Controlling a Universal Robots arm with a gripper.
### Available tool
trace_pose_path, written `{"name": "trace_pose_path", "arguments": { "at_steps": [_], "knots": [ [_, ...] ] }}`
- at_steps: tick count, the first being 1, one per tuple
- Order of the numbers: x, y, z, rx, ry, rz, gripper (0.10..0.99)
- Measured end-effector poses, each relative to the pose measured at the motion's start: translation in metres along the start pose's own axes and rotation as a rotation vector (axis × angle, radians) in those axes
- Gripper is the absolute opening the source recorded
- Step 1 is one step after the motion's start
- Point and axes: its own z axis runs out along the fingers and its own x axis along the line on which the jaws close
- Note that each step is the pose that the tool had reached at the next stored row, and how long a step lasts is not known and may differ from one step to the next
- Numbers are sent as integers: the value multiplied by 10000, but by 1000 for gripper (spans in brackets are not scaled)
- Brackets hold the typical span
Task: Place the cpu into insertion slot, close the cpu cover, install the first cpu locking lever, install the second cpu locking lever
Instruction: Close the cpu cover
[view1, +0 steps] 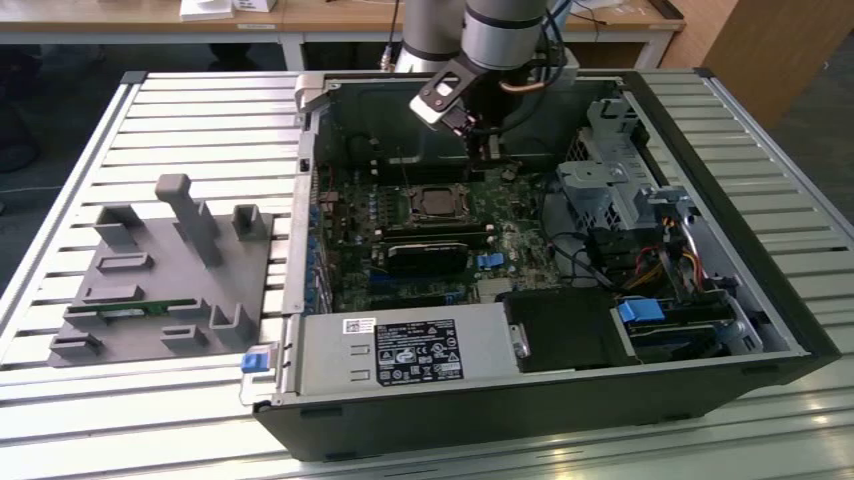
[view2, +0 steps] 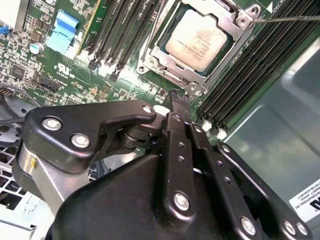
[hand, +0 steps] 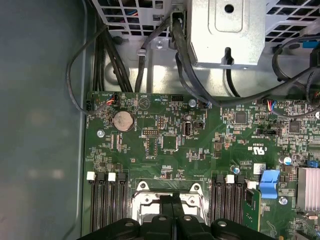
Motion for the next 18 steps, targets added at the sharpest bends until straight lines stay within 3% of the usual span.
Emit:
{"name": "trace_pose_path", "arguments": {
  "at_steps": [18],
  "knots": [
    [1, -89, 30, 0, 1, -1, 106]
  ]
}}
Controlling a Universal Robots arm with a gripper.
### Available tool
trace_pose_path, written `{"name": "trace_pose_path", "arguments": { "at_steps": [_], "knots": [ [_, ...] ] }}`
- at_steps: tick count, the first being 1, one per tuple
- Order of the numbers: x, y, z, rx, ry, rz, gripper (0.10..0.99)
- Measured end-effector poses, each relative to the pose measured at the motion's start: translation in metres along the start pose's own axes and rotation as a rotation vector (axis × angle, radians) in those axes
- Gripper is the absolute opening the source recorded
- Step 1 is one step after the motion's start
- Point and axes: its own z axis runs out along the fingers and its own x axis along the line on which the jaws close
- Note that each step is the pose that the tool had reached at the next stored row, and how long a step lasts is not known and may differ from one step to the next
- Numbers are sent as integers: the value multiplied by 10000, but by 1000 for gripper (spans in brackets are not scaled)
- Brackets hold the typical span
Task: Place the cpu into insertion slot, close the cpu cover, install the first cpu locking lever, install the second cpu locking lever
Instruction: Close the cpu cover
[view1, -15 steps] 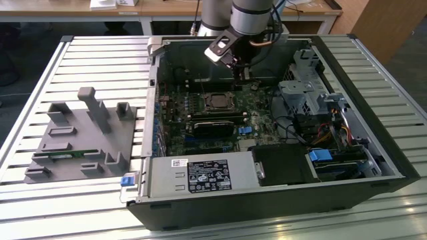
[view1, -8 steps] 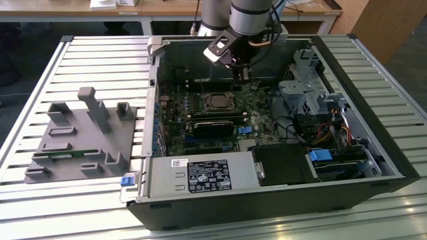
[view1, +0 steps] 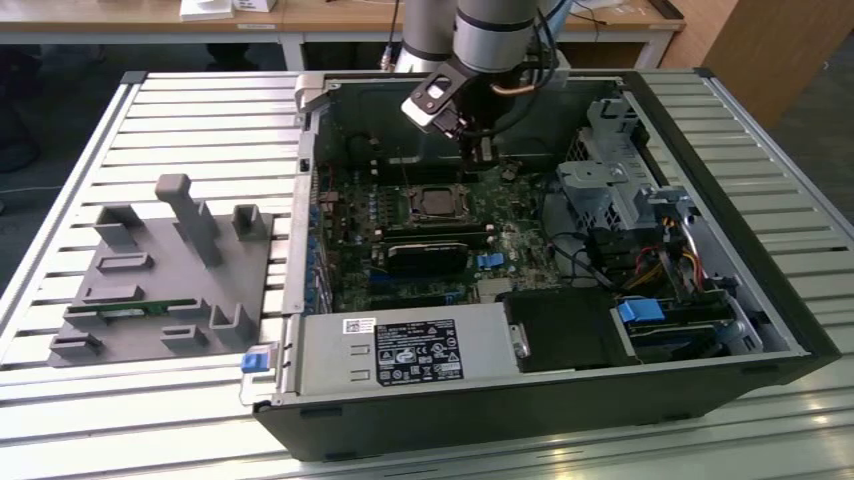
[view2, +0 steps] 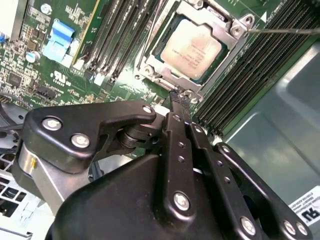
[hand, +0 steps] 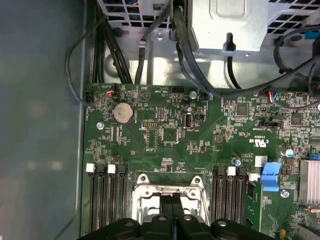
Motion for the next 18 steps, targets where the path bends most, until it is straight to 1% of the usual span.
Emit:
{"name": "trace_pose_path", "arguments": {
  "at_steps": [2, 5, 7, 10, 13, 18],
  "knots": [
    [0, -21, 26, 0, 0, 1, 106],
    [0, -32, 73, 1, -1, 1, 106],
    [0, -47, 86, 0, 0, 1, 106],
    [1, -104, 93, 0, 0, 0, 106],
    [2, -172, 120, 0, -1, -1, 106],
    [3, -210, 207, 12, 0, 1, 106]
  ]
}}
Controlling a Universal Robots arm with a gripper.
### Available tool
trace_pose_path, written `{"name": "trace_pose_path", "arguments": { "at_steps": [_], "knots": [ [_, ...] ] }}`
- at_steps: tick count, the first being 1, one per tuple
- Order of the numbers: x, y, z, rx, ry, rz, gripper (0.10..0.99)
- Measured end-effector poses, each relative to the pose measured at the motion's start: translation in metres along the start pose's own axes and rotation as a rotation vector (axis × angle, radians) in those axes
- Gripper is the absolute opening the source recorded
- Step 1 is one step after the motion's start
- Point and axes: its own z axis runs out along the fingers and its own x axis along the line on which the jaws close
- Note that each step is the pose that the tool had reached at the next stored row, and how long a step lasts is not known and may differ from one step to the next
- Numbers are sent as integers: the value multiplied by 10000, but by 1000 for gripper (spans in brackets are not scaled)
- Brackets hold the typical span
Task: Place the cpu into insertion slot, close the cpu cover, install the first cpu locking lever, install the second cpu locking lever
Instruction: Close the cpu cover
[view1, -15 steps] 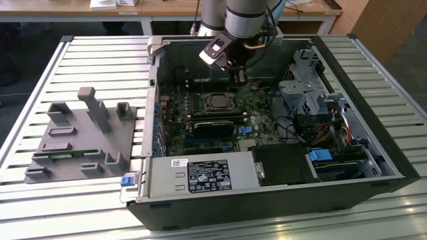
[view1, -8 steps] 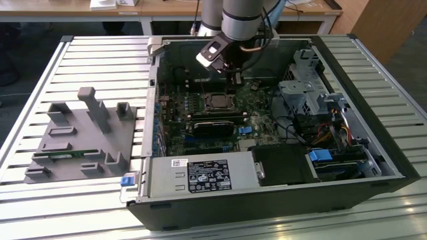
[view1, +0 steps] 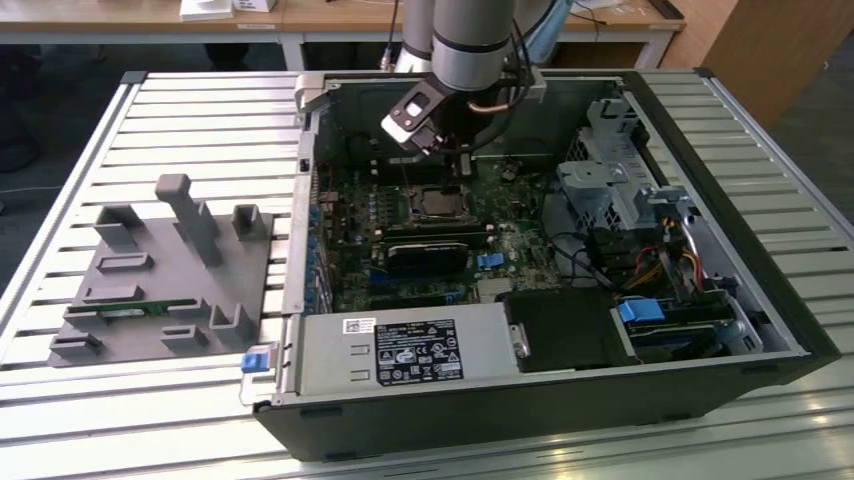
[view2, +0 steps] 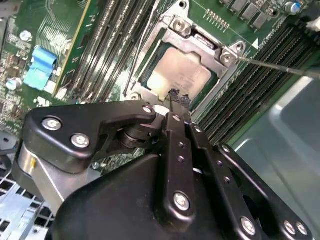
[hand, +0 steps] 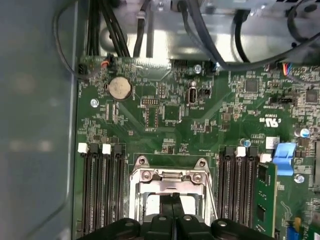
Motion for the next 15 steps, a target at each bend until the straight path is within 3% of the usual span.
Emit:
{"name": "trace_pose_path", "arguments": {
  "at_steps": [15],
  "knots": [
    [2, -208, 89, 9, -1, 0, 106]
  ]
}}
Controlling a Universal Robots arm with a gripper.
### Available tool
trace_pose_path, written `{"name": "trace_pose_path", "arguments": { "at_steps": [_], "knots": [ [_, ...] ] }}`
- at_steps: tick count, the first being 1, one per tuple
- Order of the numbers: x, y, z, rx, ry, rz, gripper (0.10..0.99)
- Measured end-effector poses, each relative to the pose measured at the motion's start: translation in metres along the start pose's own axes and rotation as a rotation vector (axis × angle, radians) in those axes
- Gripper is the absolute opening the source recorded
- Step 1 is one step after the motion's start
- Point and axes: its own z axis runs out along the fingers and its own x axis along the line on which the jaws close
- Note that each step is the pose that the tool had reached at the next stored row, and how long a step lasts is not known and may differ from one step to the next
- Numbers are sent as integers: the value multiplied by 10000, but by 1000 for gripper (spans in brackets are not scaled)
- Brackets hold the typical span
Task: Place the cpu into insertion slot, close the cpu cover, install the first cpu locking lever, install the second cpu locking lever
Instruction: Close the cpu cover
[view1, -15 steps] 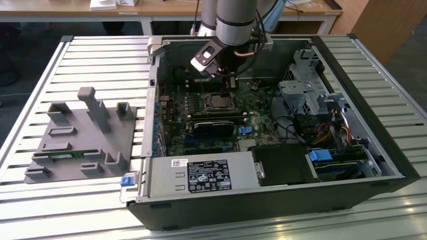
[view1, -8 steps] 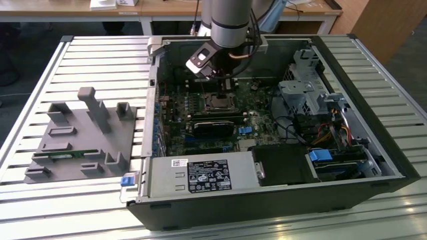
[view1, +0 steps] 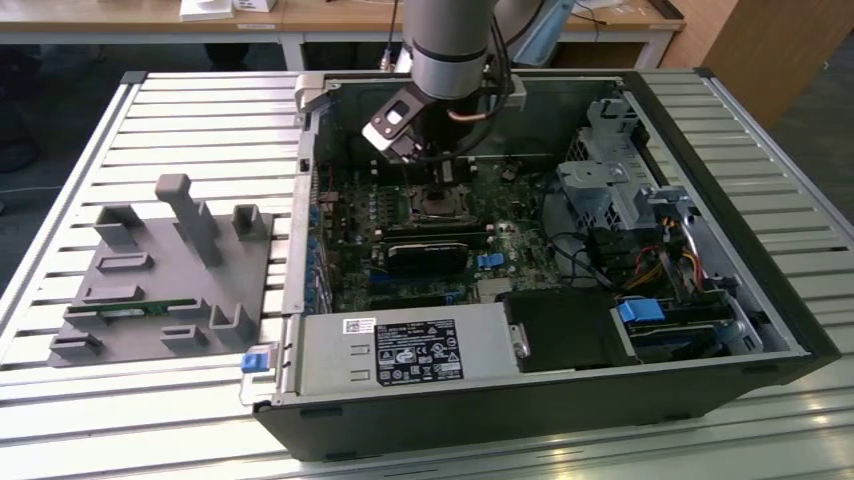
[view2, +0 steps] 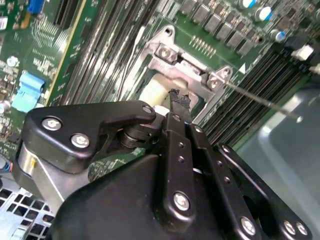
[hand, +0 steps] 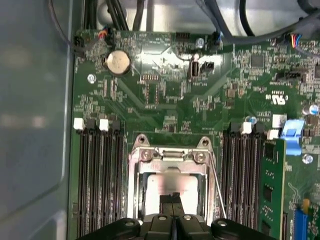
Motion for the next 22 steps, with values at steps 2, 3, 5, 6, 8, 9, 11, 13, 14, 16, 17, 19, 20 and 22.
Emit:
{"name": "trace_pose_path", "arguments": {
  "at_steps": [2, 3, 5, 6, 8, 9, 11, 13, 14, 16, 17, 19, 20, 22],
  "knots": [
    [1, -26, 6, -1, 1, 1, 106],
    [1, -36, 8, -1, 2, 1, 106],
    [2, -59, 12, -1, 2, 0, 106],
    [2, -71, 16, -1, 2, 0, 106],
    [2, -90, 26, -2, 3, 0, 106],
    [2, -98, 32, -2, 3, 1, 106],
    [2, -107, 45, -1, 1, 1, 106],
    [2, -108, 59, -1, 1, -1, 106],
    [2, -109, 65, -1, 1, -1, 106],
    [2, -111, 74, -1, 2, 0, 106],
    [2, -111, 75, 0, 1, 0, 106],
    [2, -111, 76, 1, -1, 0, 106],
    [2, -111, 80, -2, 3, 0, 106],
    [2, -111, 85, -1, 2, 0, 106]
  ]
}}
